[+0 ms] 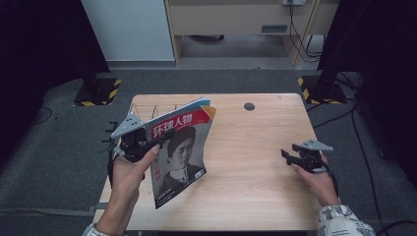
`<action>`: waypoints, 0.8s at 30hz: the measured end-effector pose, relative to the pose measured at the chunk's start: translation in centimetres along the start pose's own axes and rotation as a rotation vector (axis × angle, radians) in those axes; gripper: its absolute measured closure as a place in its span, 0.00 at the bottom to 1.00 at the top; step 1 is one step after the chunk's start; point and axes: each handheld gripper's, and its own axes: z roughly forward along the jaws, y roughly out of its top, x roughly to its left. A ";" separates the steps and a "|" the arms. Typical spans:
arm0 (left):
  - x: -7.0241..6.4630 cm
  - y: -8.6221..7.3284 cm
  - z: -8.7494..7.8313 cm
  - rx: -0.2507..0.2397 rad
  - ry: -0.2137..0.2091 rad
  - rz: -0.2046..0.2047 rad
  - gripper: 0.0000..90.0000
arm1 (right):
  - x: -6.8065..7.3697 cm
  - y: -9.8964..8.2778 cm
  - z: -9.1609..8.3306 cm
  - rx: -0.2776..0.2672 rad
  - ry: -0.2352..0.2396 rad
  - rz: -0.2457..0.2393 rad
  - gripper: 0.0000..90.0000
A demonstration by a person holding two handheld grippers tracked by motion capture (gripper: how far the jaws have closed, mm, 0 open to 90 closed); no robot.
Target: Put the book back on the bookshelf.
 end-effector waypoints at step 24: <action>2.8 -1.6 -4.8 -0.053 0.097 -0.024 0.96 | 0.3 -1.0 1.6 0.086 -0.062 -0.029 0.28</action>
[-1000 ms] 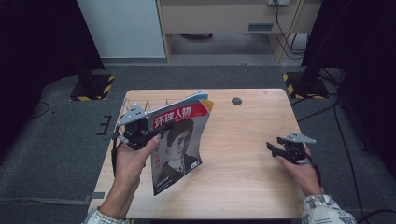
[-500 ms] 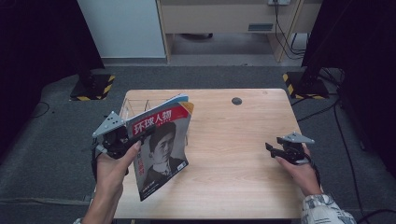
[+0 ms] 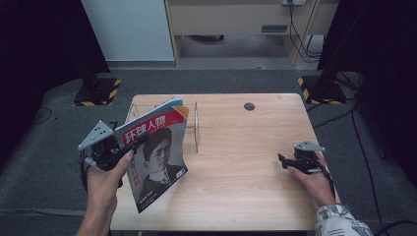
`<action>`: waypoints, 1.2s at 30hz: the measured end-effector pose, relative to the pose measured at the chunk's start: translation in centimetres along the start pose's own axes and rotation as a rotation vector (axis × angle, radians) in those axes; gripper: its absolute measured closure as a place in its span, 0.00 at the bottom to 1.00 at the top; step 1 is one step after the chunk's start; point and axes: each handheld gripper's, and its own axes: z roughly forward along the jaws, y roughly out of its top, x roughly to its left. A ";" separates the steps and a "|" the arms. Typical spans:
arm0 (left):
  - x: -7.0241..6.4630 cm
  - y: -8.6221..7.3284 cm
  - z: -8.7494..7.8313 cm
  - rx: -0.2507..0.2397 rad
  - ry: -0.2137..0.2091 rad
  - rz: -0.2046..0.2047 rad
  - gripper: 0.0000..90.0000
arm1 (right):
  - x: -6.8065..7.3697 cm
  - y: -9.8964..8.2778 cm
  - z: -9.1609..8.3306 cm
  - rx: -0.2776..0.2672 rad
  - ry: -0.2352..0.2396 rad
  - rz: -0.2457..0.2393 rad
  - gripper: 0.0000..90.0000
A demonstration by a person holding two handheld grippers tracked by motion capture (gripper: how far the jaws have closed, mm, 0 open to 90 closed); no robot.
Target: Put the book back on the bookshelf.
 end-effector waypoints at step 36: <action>5.2 -1.4 -7.8 -0.039 0.177 -0.049 0.96 | 0.0 -0.8 1.1 0.072 0.019 0.018 0.25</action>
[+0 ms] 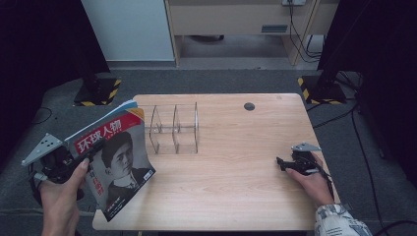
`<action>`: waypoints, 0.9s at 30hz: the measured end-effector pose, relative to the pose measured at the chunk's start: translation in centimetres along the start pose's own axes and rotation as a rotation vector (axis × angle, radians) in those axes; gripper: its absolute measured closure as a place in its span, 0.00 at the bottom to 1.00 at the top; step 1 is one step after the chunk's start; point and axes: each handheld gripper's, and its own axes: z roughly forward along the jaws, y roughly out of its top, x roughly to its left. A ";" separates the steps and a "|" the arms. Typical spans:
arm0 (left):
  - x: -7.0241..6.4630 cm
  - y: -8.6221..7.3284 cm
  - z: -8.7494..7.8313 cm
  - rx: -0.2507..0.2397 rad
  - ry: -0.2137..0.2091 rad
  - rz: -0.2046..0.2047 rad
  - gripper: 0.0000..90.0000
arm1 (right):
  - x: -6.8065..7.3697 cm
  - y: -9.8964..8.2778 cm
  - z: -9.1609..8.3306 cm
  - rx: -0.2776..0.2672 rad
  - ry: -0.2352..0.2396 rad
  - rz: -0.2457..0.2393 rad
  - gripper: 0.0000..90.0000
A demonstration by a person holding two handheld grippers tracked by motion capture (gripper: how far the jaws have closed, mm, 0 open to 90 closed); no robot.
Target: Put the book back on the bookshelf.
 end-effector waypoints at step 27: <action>4.8 1.0 5.3 -0.125 0.121 -0.041 0.96 | 0.0 0.0 0.0 0.002 0.005 0.004 0.26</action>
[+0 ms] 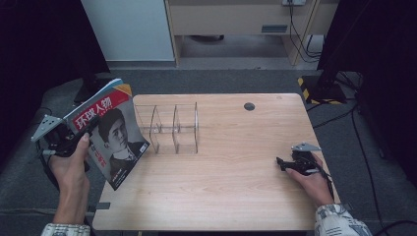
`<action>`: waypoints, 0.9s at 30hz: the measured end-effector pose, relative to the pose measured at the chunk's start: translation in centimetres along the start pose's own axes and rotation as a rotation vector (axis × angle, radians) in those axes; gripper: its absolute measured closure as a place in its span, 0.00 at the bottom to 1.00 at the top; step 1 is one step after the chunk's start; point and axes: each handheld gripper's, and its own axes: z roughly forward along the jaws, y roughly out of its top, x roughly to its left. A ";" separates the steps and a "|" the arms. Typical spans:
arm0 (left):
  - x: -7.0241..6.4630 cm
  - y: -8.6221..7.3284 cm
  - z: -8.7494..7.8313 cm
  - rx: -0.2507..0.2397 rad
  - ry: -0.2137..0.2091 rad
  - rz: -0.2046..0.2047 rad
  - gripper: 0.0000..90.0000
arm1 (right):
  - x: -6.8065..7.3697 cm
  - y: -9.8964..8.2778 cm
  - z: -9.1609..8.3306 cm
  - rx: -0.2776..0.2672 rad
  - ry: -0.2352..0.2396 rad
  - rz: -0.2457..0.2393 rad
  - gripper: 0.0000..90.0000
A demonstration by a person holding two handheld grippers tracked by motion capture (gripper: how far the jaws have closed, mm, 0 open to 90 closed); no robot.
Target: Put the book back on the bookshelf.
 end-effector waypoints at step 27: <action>0.3 -0.9 6.6 -0.058 0.067 0.020 0.96 | -0.1 0.1 0.1 0.003 0.016 0.007 0.27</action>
